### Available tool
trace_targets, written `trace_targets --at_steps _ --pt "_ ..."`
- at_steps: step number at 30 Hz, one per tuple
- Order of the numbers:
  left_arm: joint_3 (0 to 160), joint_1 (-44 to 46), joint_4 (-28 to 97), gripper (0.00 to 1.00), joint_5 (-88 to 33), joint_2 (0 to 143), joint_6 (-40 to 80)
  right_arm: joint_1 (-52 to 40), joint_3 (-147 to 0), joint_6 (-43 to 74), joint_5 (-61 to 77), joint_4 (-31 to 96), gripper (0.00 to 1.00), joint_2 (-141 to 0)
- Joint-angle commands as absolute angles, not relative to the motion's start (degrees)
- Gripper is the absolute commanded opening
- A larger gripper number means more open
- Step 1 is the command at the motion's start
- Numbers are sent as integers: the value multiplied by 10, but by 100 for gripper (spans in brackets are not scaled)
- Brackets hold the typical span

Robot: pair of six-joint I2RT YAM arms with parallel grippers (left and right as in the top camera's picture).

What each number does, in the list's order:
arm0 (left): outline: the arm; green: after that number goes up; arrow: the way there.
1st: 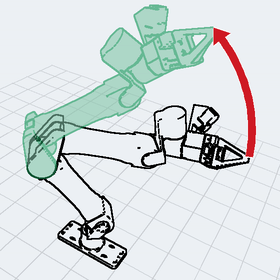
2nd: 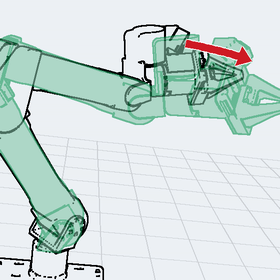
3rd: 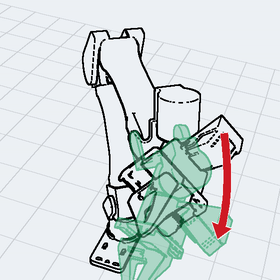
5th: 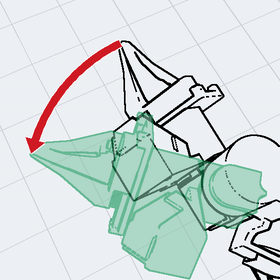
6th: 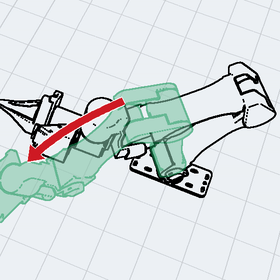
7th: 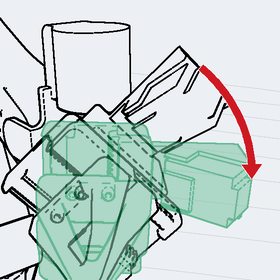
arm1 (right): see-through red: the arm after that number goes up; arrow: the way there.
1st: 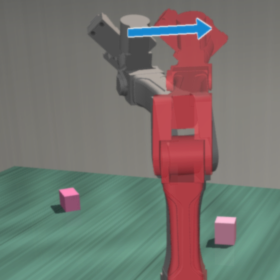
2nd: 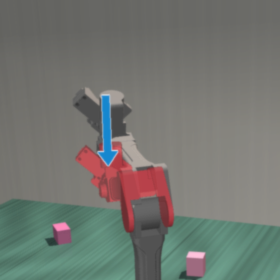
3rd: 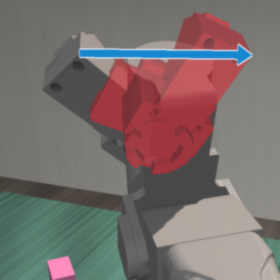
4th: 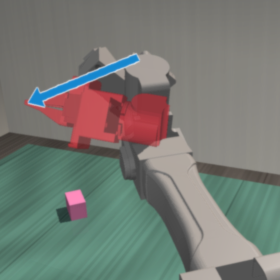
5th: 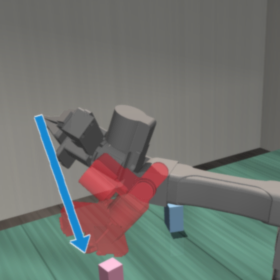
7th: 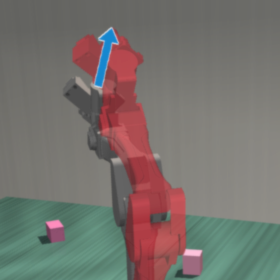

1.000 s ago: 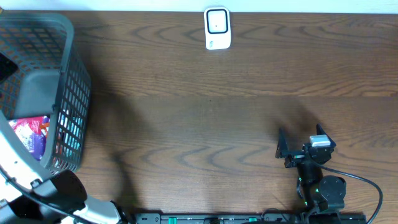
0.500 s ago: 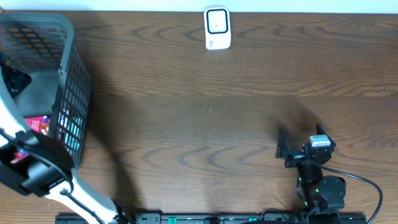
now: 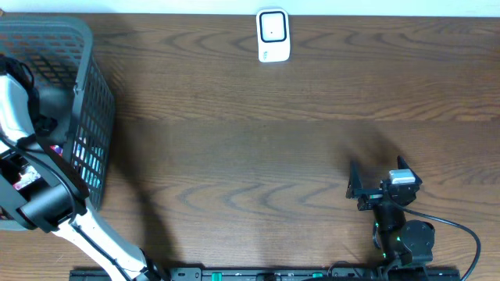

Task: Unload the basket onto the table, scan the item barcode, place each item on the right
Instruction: 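Reach the left gripper into the basket and grasp the pink-purple packet, then lift the pink packet out and place it on the table center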

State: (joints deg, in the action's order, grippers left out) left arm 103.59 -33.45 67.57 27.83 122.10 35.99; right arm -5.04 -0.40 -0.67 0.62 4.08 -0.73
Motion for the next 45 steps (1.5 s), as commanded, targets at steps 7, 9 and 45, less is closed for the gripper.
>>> trace_targets --at_steps 7,9,45 --pt "963 -337 592 98 270 1222 301 -49 -3 -3 10 43 99 -5" --pt "945 -337 583 98 270 1222 303 -49 -3 -3 10 43 99 -5" --pt "1061 -295 492 8 -282 751 378 -49 -3 -3 10 43 99 -5"
